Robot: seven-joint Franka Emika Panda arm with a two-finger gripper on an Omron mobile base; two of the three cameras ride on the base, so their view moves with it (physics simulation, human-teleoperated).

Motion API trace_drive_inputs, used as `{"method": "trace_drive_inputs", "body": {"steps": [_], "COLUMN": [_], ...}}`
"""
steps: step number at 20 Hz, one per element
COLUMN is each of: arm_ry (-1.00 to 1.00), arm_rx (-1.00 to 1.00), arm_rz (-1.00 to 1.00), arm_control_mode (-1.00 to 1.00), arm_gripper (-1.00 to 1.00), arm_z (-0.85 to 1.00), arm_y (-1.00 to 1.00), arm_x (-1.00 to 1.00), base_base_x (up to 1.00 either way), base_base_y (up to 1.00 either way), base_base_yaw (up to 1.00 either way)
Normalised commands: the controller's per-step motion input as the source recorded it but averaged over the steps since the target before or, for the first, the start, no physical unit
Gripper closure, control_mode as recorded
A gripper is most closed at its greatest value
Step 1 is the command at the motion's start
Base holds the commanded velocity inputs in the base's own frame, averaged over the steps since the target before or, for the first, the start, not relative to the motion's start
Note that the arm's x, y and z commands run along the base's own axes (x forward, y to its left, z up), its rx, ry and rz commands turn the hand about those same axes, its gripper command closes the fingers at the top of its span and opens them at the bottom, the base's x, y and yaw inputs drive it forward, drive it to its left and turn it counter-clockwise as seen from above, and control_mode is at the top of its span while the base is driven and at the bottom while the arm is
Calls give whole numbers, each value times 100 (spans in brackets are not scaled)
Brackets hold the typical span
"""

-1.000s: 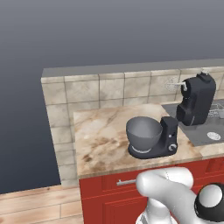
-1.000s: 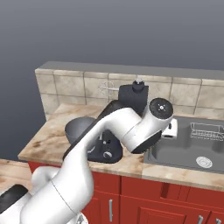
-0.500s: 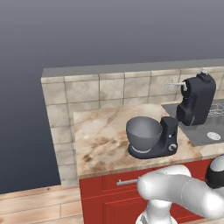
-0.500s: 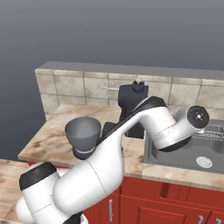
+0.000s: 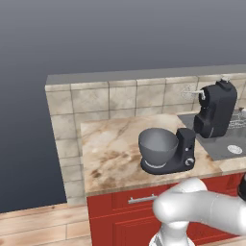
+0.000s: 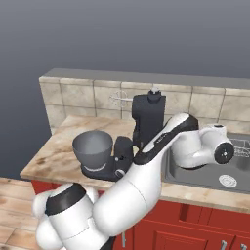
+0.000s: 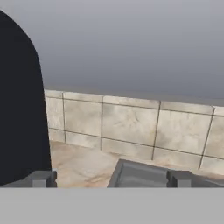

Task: Close the stand mixer head.

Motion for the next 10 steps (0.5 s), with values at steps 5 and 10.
{"method": "trace_drive_inputs", "body": {"steps": [5,10], "arm_ry": [-4,4], "arm_rx": [-2,-20], "arm_rz": [3,11], "arm_control_mode": [-100,-100], "arm_gripper": [-100,-100], "arm_z": [2,41], "arm_y": [24,93], "arm_x": [91,33], "base_base_x": [0,0], "base_base_y": [0,0], "base_base_yaw": [0,0]}}
